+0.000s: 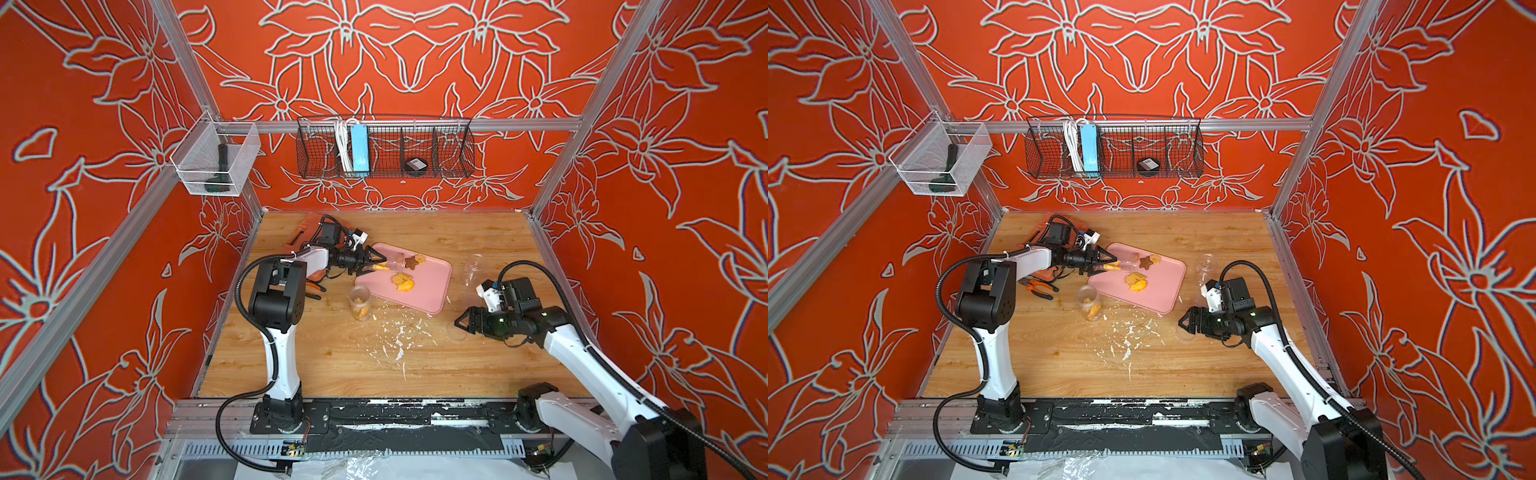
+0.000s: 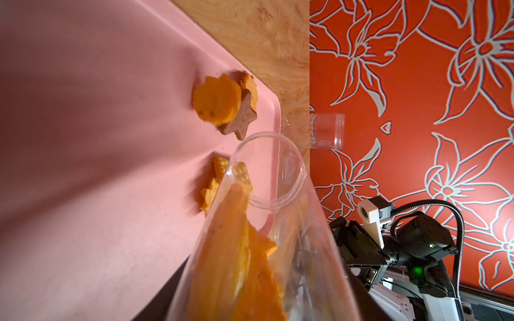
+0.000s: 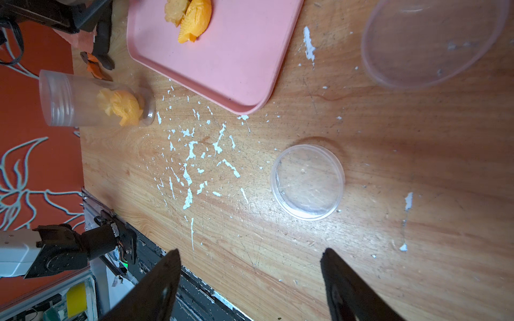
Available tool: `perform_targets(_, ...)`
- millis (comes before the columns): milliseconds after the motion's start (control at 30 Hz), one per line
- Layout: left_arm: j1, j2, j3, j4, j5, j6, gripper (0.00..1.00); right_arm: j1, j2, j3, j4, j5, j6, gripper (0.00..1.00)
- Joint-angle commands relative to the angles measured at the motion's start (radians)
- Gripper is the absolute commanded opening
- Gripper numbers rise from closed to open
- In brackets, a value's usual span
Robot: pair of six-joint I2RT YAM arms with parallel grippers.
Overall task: Pour the cookies out of the jar
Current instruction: Pour the cookies in the jar onto the tray.
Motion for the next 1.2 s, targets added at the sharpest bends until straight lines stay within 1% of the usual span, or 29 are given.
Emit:
perform_targets(0,0.005,-0.024,0.010,0.018,0.039,0.001,0.61,0.006,-0.016,0.017,-0.019,-0.008,-0.005,0.81)
perform_targets(133,0.006,-0.030,0.010,0.007,0.033,0.013,0.61,0.006,-0.015,0.015,-0.018,-0.008,-0.005,0.81)
perform_targets(267,0.007,-0.037,0.019,-0.034,0.002,0.046,0.61,0.006,-0.016,0.015,-0.018,-0.009,-0.005,0.81)
perform_targets(500,0.007,-0.038,0.017,-0.019,0.031,0.035,0.61,0.006,-0.013,0.015,-0.018,-0.009,-0.005,0.81)
perform_targets(533,0.007,-0.039,0.022,-0.033,0.010,0.046,0.61,0.005,-0.013,0.014,-0.018,-0.010,-0.005,0.81)
perform_targets(600,0.007,-0.045,0.045,-0.115,-0.089,0.109,0.61,0.006,-0.013,0.015,-0.019,-0.009,-0.005,0.81)
perform_targets(633,0.007,-0.051,0.050,-0.131,-0.115,0.122,0.61,0.006,-0.014,0.015,-0.019,-0.009,-0.005,0.81)
perform_targets(667,0.012,-0.052,0.040,-0.115,-0.093,0.110,0.61,0.006,-0.015,0.014,-0.019,-0.009,-0.005,0.81)
perform_targets(700,0.020,-0.055,0.010,-0.031,-0.016,0.044,0.61,0.006,-0.015,0.014,-0.019,-0.011,-0.005,0.81)
perform_targets(733,0.026,-0.059,-0.040,0.103,0.070,-0.056,0.61,0.005,-0.013,0.014,-0.019,-0.011,-0.005,0.81)
perform_targets(767,0.026,-0.068,-0.071,0.171,0.077,-0.118,0.59,0.005,-0.013,0.015,-0.019,-0.012,-0.005,0.81)
perform_targets(833,0.020,-0.074,0.013,-0.061,-0.068,0.064,0.59,0.006,-0.013,0.017,-0.021,-0.013,-0.007,0.81)
perform_targets(867,0.019,-0.067,0.044,-0.122,-0.092,0.109,0.60,0.006,-0.014,0.015,-0.021,-0.012,-0.006,0.81)
perform_targets(900,0.030,-0.066,0.018,-0.053,-0.022,0.056,0.60,0.006,-0.016,0.014,-0.019,-0.012,-0.005,0.81)
perform_targets(933,0.034,-0.073,-0.028,0.054,0.032,-0.033,0.59,0.005,-0.018,0.015,-0.019,-0.012,-0.005,0.81)
perform_targets(967,0.031,-0.086,-0.045,0.074,0.023,-0.050,0.59,0.005,-0.016,0.014,-0.018,-0.009,-0.005,0.81)
perform_targets(1033,0.022,-0.084,-0.007,-0.017,-0.003,0.029,0.60,0.006,-0.012,0.018,-0.021,-0.012,-0.009,0.81)
perform_targets(1100,0.023,-0.079,-0.007,-0.012,0.007,0.019,0.60,0.006,-0.013,0.016,-0.020,-0.014,-0.007,0.81)
perform_targets(1167,0.023,-0.074,0.003,-0.040,-0.005,0.041,0.60,0.006,-0.013,0.017,-0.020,-0.014,-0.007,0.81)
